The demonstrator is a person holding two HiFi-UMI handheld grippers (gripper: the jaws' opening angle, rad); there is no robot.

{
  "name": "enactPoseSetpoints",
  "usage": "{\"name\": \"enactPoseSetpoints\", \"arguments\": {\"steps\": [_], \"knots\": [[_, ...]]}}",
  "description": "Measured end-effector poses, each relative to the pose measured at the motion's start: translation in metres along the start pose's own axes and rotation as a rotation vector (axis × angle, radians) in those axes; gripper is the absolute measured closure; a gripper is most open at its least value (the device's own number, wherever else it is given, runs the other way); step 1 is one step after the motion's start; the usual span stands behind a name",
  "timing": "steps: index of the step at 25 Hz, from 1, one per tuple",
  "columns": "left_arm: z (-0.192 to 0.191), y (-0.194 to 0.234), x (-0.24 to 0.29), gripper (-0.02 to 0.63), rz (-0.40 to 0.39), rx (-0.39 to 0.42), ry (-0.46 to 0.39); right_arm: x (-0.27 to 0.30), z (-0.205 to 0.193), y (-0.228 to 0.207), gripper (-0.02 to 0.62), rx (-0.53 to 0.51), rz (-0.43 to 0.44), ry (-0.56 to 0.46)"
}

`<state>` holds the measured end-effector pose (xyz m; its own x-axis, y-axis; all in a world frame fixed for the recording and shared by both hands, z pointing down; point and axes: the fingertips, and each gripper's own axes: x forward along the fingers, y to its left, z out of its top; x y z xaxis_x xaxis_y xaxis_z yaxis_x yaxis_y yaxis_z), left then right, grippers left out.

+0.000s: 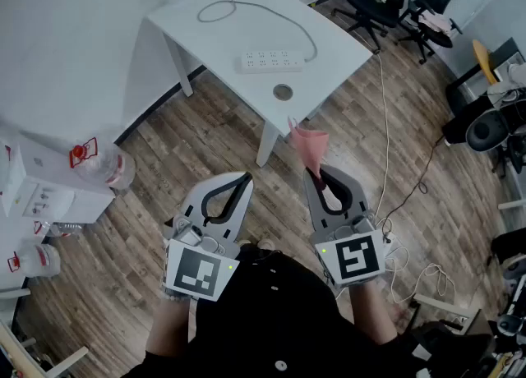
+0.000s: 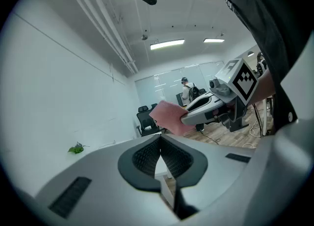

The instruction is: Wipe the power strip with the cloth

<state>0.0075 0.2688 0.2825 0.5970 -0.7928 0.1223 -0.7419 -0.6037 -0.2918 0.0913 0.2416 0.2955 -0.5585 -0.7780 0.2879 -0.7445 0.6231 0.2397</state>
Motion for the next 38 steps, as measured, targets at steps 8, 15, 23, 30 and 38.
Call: {"name": "enactPoseSetpoints", "arguments": {"steps": [8,15,23,30,38], "knots": [[-0.006,0.004,0.001,0.592,-0.004,-0.01,0.007,0.004,-0.001,0.002,0.546,0.007,-0.002,0.003],[-0.008,0.004,0.0,0.591,-0.018,-0.012,0.01,0.004,-0.001,0.003,0.546,0.009,-0.011,0.005],[-0.007,0.006,-0.007,0.592,-0.028,-0.01,-0.007,-0.001,-0.001,0.004,0.546,0.03,-0.044,0.019],[-0.003,0.009,-0.018,0.592,-0.034,0.007,-0.037,-0.005,0.005,0.014,0.546,0.033,-0.069,0.006],[-0.012,0.014,-0.032,0.591,-0.052,0.017,-0.046,-0.009,0.005,0.029,0.546,0.031,-0.109,-0.004]]}}
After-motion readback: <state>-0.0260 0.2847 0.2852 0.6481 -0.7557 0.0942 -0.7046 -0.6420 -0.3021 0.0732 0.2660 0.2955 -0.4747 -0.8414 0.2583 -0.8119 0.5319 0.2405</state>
